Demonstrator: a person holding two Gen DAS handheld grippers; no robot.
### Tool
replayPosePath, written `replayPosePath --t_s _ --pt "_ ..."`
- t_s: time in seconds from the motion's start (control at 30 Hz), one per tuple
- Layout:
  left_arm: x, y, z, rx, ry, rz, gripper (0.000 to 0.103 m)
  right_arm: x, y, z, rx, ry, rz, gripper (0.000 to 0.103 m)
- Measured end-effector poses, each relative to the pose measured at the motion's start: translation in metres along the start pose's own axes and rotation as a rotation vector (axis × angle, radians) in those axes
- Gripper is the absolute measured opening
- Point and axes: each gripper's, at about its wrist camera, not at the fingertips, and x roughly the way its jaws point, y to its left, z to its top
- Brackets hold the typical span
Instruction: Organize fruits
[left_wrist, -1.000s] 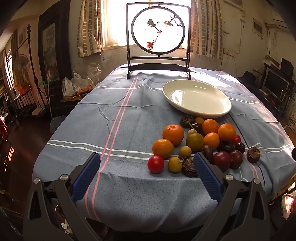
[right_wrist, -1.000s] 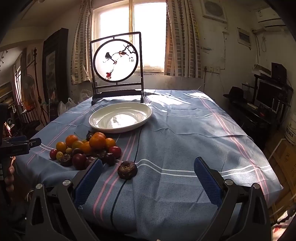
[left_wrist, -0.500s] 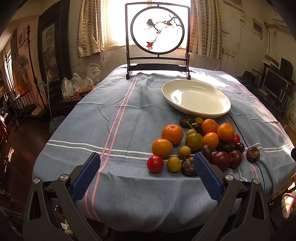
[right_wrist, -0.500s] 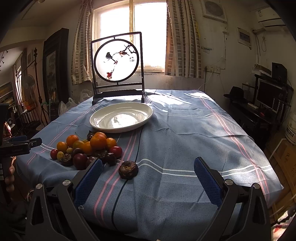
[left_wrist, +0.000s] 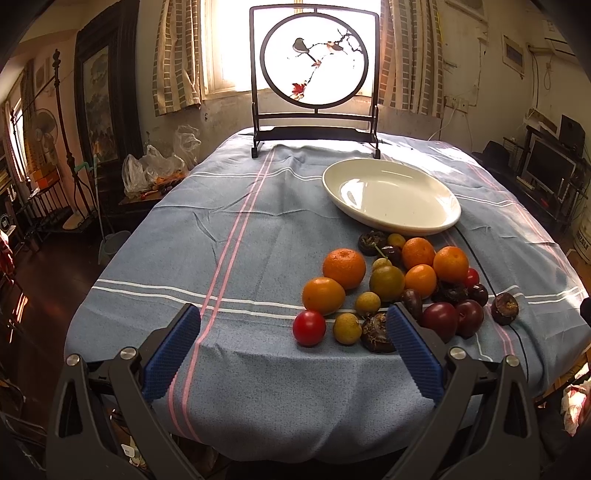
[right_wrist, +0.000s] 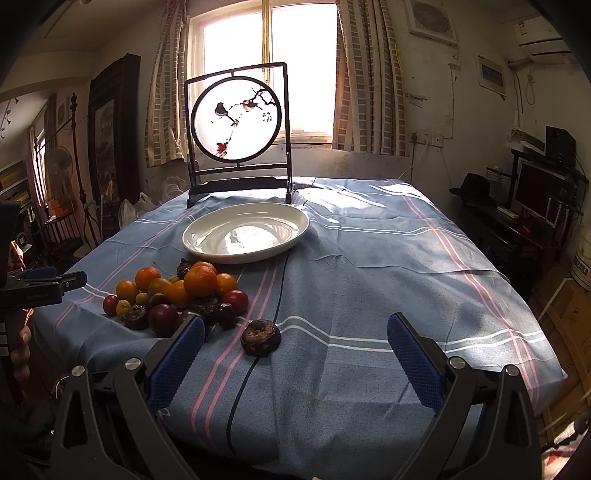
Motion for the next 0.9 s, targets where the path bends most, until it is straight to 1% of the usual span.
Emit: replayPosePath --t_s 0.9 --pt "0.0056 0.0027 -0.0041 -0.013 0.013 -0.007 0.099 0.0016 0.0065 -0.0026 -0.021 0.001 0.018 0.099"
